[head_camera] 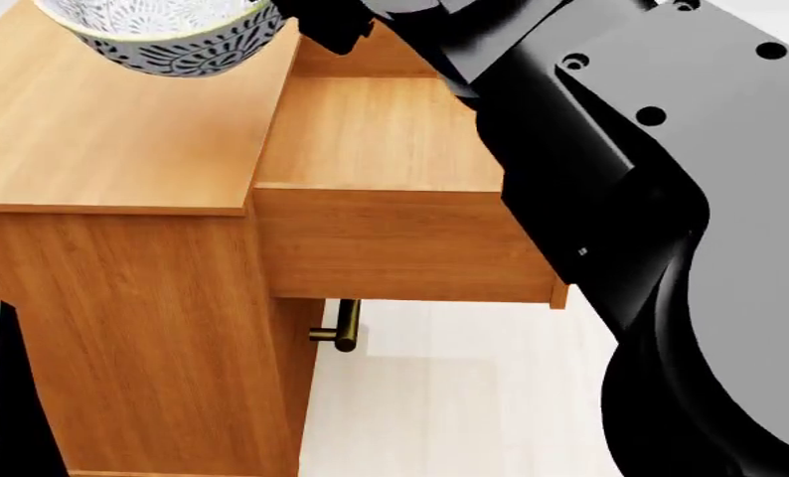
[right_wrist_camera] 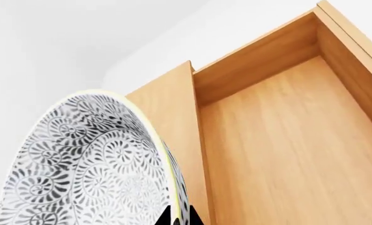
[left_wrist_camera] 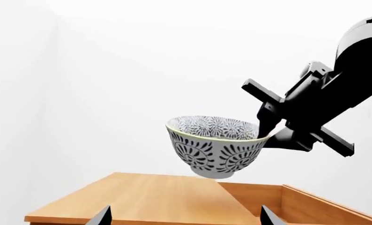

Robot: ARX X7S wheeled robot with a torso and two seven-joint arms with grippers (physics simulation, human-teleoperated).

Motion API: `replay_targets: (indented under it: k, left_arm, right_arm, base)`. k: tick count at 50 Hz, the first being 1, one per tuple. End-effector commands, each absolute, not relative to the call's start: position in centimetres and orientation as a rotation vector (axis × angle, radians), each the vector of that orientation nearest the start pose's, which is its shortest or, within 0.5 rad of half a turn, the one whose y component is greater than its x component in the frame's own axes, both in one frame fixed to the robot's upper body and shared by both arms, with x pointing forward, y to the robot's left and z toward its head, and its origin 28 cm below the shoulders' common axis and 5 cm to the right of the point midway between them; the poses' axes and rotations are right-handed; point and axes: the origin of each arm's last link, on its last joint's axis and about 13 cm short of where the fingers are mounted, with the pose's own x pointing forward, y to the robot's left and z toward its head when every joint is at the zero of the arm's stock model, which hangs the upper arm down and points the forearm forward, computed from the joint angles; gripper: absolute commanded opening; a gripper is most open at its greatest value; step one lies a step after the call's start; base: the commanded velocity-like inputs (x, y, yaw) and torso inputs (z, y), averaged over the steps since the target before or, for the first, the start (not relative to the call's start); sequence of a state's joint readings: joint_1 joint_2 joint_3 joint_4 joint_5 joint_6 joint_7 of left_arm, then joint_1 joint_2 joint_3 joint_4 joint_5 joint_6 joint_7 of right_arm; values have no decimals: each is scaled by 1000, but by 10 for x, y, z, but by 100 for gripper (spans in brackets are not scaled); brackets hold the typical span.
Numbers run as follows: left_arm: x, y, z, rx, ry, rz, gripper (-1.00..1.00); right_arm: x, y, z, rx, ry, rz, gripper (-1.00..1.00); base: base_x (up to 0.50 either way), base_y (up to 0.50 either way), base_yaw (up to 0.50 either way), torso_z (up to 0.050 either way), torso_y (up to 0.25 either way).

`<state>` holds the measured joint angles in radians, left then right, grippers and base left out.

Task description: Put the bowl on top of the cabinet.

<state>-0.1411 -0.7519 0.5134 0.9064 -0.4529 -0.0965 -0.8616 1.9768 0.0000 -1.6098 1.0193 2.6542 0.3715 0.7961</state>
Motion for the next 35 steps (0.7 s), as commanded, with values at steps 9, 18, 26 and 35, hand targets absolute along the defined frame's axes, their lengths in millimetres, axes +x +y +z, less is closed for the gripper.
replay_targets:
  k: [9, 18, 26, 35]
  left_arm:
    - [150, 202, 173, -79, -498, -45, 100]
    - [151, 204, 173, -85, -499, -39, 100]
    - [151, 205, 175, -90, -500, -35, 100]
    - [150, 204, 174, -90, -498, -39, 100]
  right_arm:
    - [361, 38, 400, 592, 552, 151, -100]
    - [362, 42, 386, 606, 579, 169, -100]
    - [362, 44, 383, 614, 592, 176, -100]
    - [364, 44, 377, 618, 604, 149, -100]
  base:
    - [0, 0, 0, 0, 0]
    - [0, 0, 0, 0, 1]
    - [0, 0, 0, 0, 0]
    - [0, 0, 0, 0, 0]
